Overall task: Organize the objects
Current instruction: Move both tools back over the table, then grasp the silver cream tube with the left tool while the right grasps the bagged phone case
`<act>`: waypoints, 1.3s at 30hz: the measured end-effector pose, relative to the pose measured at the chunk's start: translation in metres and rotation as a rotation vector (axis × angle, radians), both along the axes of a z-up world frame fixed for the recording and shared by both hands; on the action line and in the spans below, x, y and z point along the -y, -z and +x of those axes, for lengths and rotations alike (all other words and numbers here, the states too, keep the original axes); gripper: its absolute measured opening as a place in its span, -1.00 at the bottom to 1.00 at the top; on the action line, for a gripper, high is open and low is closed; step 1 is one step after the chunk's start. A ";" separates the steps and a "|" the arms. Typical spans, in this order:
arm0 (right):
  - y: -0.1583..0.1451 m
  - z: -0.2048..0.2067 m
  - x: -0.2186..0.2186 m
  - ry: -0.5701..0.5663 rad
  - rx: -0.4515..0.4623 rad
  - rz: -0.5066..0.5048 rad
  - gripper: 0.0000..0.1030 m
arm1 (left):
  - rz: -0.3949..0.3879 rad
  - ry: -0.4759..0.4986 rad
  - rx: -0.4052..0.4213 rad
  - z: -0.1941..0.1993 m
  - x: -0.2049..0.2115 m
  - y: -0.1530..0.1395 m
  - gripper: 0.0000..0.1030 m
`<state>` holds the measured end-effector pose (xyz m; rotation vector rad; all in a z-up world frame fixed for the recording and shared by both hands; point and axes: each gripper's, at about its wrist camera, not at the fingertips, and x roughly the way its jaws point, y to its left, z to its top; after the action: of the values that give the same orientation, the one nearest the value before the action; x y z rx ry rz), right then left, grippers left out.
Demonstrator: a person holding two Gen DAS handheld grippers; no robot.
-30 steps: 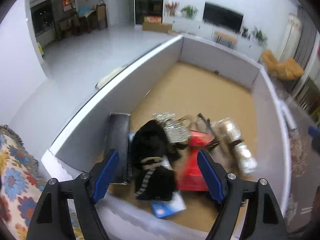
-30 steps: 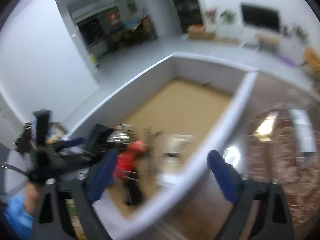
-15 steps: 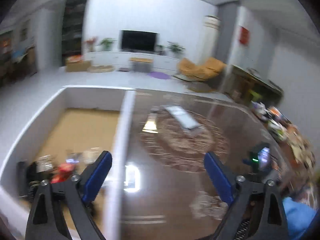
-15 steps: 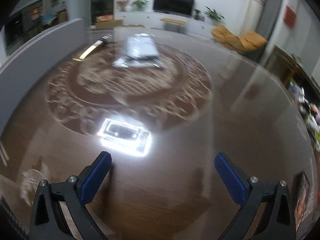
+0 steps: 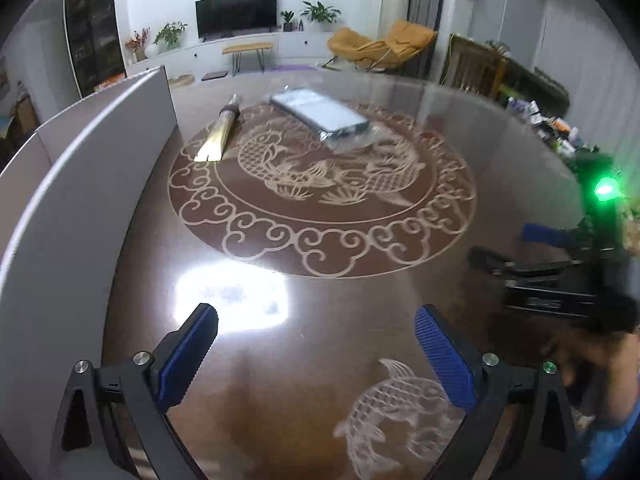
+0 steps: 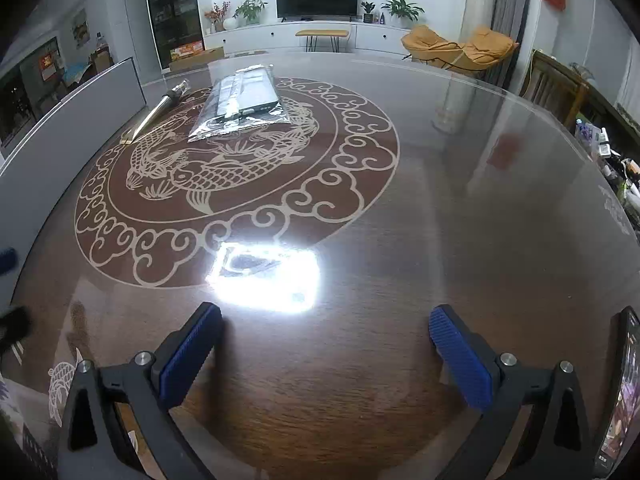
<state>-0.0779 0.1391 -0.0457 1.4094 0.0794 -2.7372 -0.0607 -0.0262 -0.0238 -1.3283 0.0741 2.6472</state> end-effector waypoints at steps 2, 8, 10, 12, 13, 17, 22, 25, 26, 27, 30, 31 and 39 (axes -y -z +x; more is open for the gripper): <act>0.001 -0.001 0.000 0.000 0.000 0.000 1.00 | -0.043 0.009 -0.011 -0.010 -0.006 0.007 0.94; 0.002 -0.001 0.001 0.001 0.000 0.000 1.00 | -0.094 0.007 0.008 -0.034 -0.005 0.020 0.94; 0.001 -0.001 0.001 0.001 0.000 0.000 1.00 | -0.083 0.000 0.023 -0.041 0.000 0.023 0.94; 0.001 -0.001 0.001 0.001 0.000 0.000 1.00 | -0.085 -0.003 0.027 -0.044 0.001 0.026 0.95; 0.002 -0.001 0.001 0.001 0.000 0.000 1.00 | -0.074 -0.003 0.027 -0.045 0.002 0.027 0.96; 0.002 -0.001 0.001 0.002 0.000 -0.001 1.00 | -0.048 -0.022 0.036 -0.049 0.008 0.030 1.00; 0.002 -0.001 0.001 0.003 0.000 0.000 1.00 | -0.043 -0.018 0.032 -0.051 0.009 0.031 1.00; 0.002 -0.002 0.002 0.002 0.000 0.000 1.00 | -0.040 -0.016 0.029 -0.051 0.009 0.031 1.00; 0.002 -0.001 0.001 0.002 0.000 -0.001 1.00 | -0.040 -0.015 0.028 -0.051 0.009 0.032 1.00; 0.002 -0.002 0.001 -0.003 0.003 -0.002 1.00 | -0.039 -0.015 0.028 -0.051 0.009 0.031 1.00; 0.000 -0.008 0.000 -0.043 0.065 0.002 1.00 | -0.039 -0.016 0.027 -0.052 0.009 0.031 1.00; -0.006 -0.016 0.000 -0.055 0.079 -0.020 1.00 | -0.039 -0.016 0.026 -0.052 0.009 0.031 1.00; -0.058 -0.139 0.060 -0.188 -0.035 -0.065 1.00 | -0.039 -0.016 0.027 -0.052 0.009 0.032 1.00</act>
<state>-0.2172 0.0786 0.0120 1.2691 0.1176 -2.5875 -0.1129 -0.0355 -0.0554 -1.3812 0.1123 2.6533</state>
